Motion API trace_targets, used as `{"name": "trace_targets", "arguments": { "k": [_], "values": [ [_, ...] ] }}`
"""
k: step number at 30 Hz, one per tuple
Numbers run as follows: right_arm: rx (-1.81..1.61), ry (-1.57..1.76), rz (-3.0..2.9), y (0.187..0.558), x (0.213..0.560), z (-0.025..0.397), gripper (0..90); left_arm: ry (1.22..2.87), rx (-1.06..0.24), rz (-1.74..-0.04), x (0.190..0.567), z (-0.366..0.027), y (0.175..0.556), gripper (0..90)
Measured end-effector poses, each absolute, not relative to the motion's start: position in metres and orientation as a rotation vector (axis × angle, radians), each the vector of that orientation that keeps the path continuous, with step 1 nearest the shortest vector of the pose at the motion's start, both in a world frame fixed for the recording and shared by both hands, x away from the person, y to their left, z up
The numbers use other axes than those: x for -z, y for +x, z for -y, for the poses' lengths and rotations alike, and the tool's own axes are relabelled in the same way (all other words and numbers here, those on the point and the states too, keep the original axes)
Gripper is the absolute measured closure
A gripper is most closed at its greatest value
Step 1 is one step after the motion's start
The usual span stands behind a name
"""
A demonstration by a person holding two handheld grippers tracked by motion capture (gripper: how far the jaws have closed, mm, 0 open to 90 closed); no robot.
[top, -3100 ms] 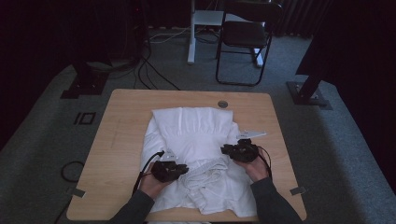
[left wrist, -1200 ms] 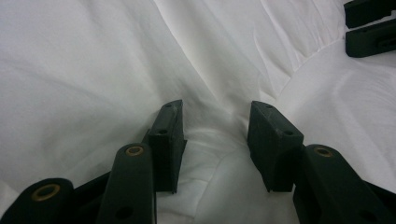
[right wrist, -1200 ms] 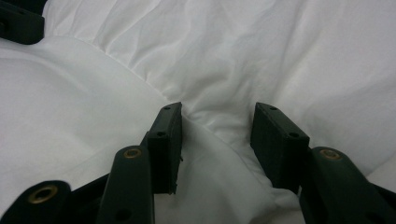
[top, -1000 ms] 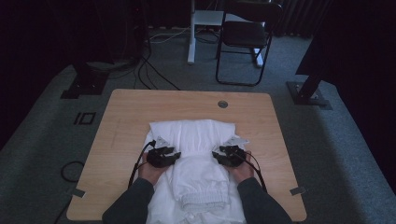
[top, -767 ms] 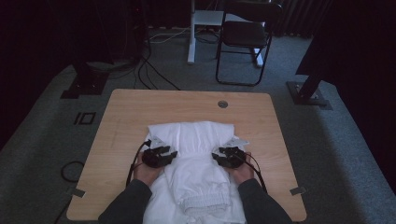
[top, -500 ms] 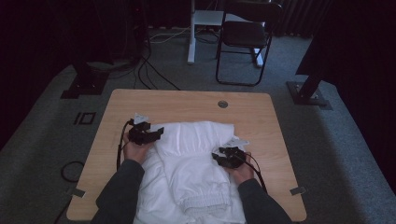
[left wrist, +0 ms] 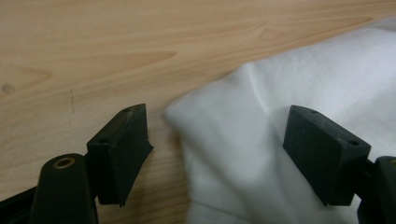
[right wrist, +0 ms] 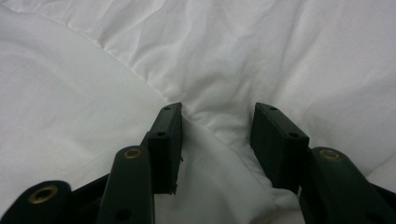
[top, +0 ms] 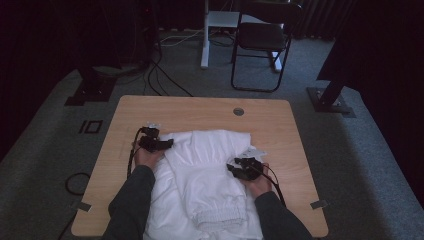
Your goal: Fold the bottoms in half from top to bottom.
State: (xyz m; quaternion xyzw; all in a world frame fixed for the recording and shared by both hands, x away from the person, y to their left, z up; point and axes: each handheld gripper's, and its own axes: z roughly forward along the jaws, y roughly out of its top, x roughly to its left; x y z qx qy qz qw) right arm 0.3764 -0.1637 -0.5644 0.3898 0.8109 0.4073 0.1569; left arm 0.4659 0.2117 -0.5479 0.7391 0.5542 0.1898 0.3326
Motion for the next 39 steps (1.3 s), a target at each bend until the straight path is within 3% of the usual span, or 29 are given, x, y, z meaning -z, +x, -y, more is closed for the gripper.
{"name": "trace_targets", "arguments": {
  "k": [4, 6, 8, 10, 12, 14, 17, 23, 30, 35, 37, 39],
  "values": [
    [-1.166, 1.115, -2.320, 0.376, 0.565, 0.164, 52.8, 1.954, -0.521, -1.414, 0.548, -0.214, 0.465, 30.3],
    [-1.166, 1.115, -2.319, 0.376, 0.565, 0.164, 52.8, 1.966, -0.504, -1.387, 0.547, -0.213, 0.464, 50.9],
    [-1.165, 1.118, -2.321, 0.376, 0.564, 0.164, 52.8, 1.978, -0.497, -1.371, 0.547, -0.212, 0.463, 65.8],
    [-1.175, 1.127, -2.326, 0.377, 0.564, 0.164, 52.7, 1.977, -0.492, -1.367, 0.547, -0.211, 0.463, 76.8],
    [-1.179, 1.139, -2.338, 0.379, 0.563, 0.165, 52.7, 1.975, -0.464, -1.355, 0.547, -0.210, 0.463, 80.9],
    [-1.172, 1.150, -2.394, 0.385, 0.554, 0.170, 58.0, 1.970, -0.445, -1.349, 0.548, -0.212, 0.463, 83.7],
    [-1.173, 1.122, -2.339, 0.393, 0.540, 0.177, 57.7, 1.965, -0.440, -1.349, 0.548, -0.212, 0.463, 84.4],
    [-1.207, 1.303, -2.207, 0.455, 0.514, 0.205, 45.0, 1.950, -0.429, -1.346, 0.549, -0.214, 0.463, 84.5],
    [-1.172, 1.478, -2.206, 0.502, 0.532, 0.209, 29.7, 1.939, -0.420, -1.338, 0.550, -0.215, 0.463, 84.5],
    [-1.096, 1.540, -2.250, 0.508, 0.548, 0.206, 34.8, 1.938, -0.424, -1.339, 0.551, -0.215, 0.463, 84.5],
    [-1.145, 1.547, -2.238, 0.509, 0.550, 0.207, 40.2, 1.939, -0.426, -1.339, 0.550, -0.215, 0.463, 84.6],
    [-1.134, 1.530, -2.247, 0.509, 0.549, 0.206, 51.4, 1.940, -0.426, -1.339, 0.550, -0.215, 0.463, 84.6]
  ]
}}
